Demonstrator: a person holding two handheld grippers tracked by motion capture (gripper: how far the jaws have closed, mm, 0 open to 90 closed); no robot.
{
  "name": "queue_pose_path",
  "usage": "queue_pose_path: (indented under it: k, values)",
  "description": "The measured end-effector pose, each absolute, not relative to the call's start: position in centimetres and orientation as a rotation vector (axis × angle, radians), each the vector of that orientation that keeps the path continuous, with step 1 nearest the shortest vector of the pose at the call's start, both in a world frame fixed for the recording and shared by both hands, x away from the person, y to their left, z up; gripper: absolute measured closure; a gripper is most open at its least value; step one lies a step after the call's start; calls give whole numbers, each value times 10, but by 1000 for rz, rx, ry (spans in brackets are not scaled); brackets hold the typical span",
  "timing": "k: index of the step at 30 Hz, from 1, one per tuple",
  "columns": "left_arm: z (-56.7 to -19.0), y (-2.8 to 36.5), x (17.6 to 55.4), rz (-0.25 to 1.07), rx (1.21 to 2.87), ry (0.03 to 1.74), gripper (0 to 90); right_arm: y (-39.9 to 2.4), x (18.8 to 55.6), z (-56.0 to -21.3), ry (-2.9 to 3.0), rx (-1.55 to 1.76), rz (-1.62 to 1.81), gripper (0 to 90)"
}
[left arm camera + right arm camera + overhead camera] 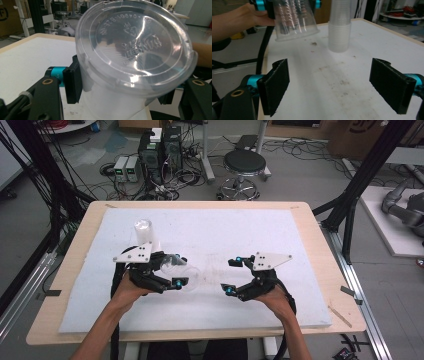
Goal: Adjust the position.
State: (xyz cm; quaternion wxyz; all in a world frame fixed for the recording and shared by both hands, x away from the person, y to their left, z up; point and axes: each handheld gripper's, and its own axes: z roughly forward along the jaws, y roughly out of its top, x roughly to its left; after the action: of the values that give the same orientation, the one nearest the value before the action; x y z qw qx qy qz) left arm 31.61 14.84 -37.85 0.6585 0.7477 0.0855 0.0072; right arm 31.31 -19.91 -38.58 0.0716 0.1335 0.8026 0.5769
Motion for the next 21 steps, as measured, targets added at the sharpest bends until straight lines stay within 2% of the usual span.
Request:
queue_pose_path:
  k: [21]
  values:
    - [-375,130,313,2,1693,160,353,-161,312,-377,2510,242,1819,148]
